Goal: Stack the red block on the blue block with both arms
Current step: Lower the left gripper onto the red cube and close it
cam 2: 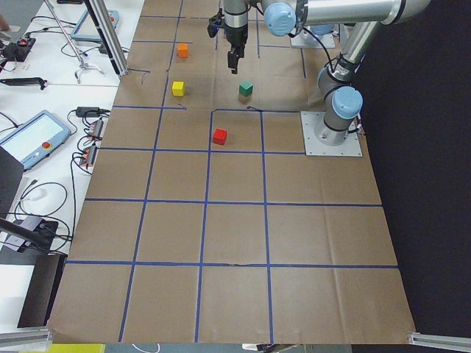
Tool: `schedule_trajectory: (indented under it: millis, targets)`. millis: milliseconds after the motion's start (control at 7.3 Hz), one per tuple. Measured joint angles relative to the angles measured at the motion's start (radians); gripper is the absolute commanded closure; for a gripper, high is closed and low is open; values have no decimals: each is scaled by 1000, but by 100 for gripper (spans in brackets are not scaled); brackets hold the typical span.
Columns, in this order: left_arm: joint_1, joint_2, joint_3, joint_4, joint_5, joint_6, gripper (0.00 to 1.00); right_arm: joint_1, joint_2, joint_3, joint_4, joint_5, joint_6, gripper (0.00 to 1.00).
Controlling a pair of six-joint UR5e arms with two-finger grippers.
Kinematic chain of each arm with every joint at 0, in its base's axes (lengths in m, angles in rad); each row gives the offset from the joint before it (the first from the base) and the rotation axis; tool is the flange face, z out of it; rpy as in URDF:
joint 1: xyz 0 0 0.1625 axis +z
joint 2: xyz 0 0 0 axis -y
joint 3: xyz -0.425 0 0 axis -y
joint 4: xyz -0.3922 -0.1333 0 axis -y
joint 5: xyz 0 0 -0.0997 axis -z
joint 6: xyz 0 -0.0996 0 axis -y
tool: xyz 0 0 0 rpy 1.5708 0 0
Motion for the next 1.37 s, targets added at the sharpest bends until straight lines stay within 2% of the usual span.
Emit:
schedule_trajectory:
  millis: [411,685,1095,1369]
  targets:
    - [80,-19,-148,192,5,189,0,0,0,0,0,0,0,0]
    - [115,-104,-156,279,5,279,0,0,0,0,-1,0,0,0]
    - [134,-274,-164,477,4,292,0,0,0,0,-1,0,-1,0]
    - [135,-355,-173,542,3,280,0,0,0,0,0,0,0,0]
